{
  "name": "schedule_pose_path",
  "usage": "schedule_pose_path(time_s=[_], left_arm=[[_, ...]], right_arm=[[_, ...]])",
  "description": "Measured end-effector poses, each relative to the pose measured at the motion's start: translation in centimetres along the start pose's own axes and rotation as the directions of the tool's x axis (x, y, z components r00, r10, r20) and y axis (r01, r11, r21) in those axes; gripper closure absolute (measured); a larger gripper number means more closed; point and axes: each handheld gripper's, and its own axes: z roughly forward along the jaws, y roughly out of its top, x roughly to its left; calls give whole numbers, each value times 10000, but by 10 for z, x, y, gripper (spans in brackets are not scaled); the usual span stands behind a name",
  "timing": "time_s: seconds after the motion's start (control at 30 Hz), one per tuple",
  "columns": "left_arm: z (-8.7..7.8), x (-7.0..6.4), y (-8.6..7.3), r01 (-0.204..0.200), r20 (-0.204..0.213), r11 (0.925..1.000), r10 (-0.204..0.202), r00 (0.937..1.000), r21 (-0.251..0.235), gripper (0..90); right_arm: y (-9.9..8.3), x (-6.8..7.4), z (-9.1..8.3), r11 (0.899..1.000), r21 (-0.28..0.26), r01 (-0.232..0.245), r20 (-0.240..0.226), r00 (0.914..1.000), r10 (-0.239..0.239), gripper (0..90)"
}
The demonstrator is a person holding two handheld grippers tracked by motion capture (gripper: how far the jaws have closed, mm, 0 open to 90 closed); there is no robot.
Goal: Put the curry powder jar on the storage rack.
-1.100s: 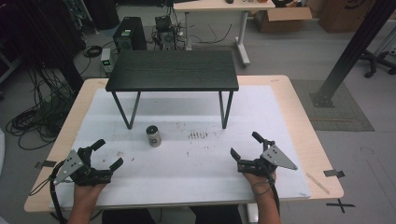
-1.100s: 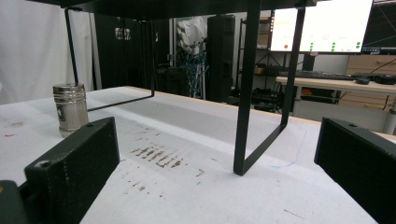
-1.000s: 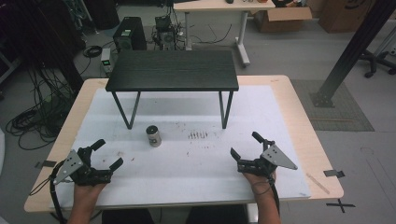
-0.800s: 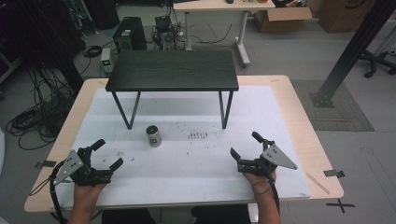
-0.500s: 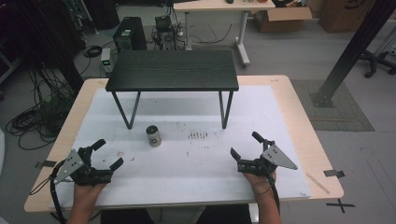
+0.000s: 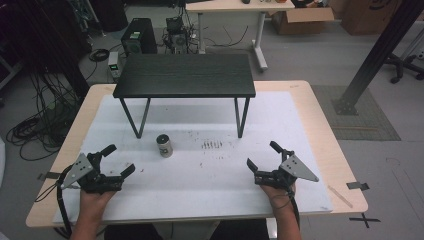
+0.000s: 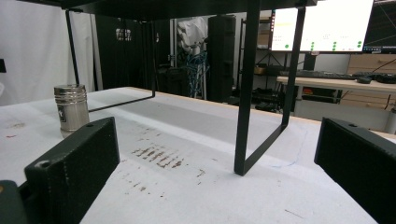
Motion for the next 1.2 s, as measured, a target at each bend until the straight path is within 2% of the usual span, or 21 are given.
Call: schedule_pose_path(time_s=[0.13, 0.43, 0.73, 0.77, 0.8, 0.93, 1.0, 1.03, 1.07, 1.13, 1.17, 1.2], left_arm=[[7, -2, 9, 74, 142, 9998, -72, 9999, -180, 2], [25, -4, 22, 100, 374, 9999, -95, 9993, -129, 2], [53, -2, 21, 568, 585, 9977, -589, 9966, 370, 4], [53, -2, 21, 568, 585, 9977, -589, 9966, 370, 3], [58, -3, 22, 514, 613, 9967, -553, 9966, 626, 3], [69, -6, 23, 406, 617, 9943, -468, 9970, 988, 3], [75, -6, 21, 657, 572, 9931, -714, 9958, 973, 2], [75, -6, 21, 657, 572, 9931, -714, 9958, 973, 2], [80, -4, 17, 984, 440, 9894, -1035, 9937, 1065, 2], [84, -3, 15, 1259, 323, 9855, -1303, 9909, 1141, 2], [84, -3, 15, 1259, 323, 9855, -1303, 9909, 1141, 2], [87, -3, 14, 1462, 306, 9827, -1506, 9881, 1133, 2]], right_arm=[[0, 0, 0, 10000, 1, 4, 6, 10000, -4, 0], [0, 0, 0, 10000, 4, 8, 10, 10000, -8, 0], [0, 0, 0, 10000, -18, 10, 7, 10000, -10, 0], [0, 0, 0, 10000, -17, 9, 6, 10000, -9, 0], [0, 0, 0, 10000, -17, 11, 5, 10000, -11, 0], [0, 0, 0, 10000, -15, 6, 4, 10000, -6, 0], [0, 0, 0, 10000, -27, 15, 4, 10000, -15, 0], [0, 0, 0, 10000, -29, 16, 2, 10000, -16, 0], [0, 0, 0, 10000, -31, 14, 0, 10000, -14, 0], [0, 0, 0, 10000, -35, 4, -2, 10000, -4, 0], [0, 0, 0, 10000, -37, 8, -3, 10000, -8, 0], [0, 0, -1, 10000, -47, 7, -3, 10000, -7, 0]])
